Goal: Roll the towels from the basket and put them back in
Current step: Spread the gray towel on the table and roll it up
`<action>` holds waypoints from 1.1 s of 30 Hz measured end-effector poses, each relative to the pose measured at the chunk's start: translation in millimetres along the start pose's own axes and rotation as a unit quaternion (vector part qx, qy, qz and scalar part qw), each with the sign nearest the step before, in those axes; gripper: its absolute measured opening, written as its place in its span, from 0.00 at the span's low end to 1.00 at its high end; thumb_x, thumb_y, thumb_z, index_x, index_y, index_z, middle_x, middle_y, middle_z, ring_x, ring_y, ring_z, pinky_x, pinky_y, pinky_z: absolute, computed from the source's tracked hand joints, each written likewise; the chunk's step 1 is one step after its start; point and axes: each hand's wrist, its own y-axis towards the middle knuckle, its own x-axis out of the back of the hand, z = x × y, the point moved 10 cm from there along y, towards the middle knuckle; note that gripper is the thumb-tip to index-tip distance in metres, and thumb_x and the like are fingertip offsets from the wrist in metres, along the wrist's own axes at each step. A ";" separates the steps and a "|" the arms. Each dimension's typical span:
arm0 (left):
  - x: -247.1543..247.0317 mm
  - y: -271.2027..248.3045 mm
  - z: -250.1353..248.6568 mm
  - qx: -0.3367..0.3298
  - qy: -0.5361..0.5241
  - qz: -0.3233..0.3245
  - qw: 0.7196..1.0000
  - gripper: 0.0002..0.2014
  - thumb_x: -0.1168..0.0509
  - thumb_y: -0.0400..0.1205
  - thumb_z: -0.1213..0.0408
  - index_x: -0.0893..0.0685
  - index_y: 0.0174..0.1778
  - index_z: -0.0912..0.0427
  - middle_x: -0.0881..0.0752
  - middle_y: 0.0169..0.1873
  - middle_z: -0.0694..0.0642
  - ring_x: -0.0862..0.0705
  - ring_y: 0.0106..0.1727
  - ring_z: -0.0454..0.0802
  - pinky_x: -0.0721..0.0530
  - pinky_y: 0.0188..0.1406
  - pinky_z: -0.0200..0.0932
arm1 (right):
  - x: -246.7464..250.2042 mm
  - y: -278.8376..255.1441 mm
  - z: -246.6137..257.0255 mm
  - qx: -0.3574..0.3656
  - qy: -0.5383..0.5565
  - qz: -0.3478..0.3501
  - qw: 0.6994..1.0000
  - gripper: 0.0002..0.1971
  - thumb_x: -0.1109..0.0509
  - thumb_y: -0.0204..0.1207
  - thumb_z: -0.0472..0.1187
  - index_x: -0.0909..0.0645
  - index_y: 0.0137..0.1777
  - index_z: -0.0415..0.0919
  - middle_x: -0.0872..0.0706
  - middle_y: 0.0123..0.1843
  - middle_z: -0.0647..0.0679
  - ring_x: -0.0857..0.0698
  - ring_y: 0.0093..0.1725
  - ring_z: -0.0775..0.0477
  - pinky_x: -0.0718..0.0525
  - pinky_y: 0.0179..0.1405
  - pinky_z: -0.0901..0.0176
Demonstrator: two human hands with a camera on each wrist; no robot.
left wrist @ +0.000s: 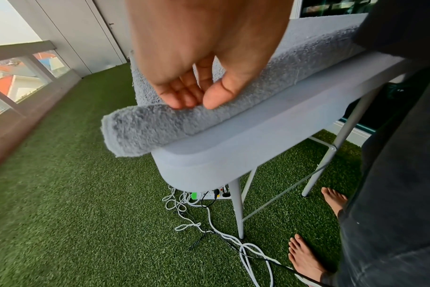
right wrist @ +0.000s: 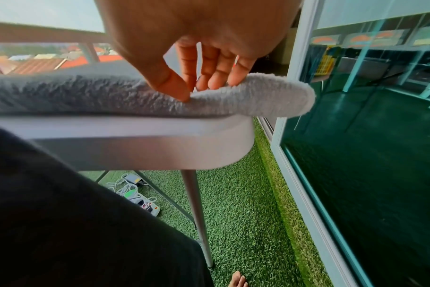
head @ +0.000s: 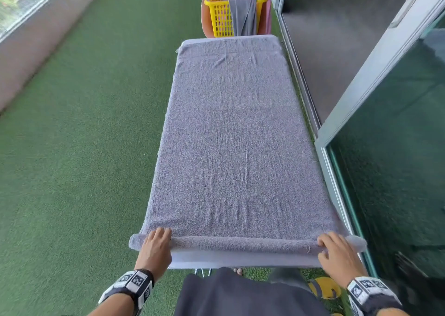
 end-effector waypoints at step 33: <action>-28.3 -27.9 -0.3 -0.017 0.046 -0.043 0.998 0.34 0.19 0.54 0.75 0.15 0.59 0.66 0.12 0.55 0.62 0.13 0.58 0.60 0.21 0.63 0.57 | -18.4 -23.7 4.5 0.069 -0.073 -0.114 0.988 0.26 0.22 0.62 0.44 0.19 0.63 0.43 0.13 0.61 0.47 0.17 0.61 0.44 0.26 0.69 0.42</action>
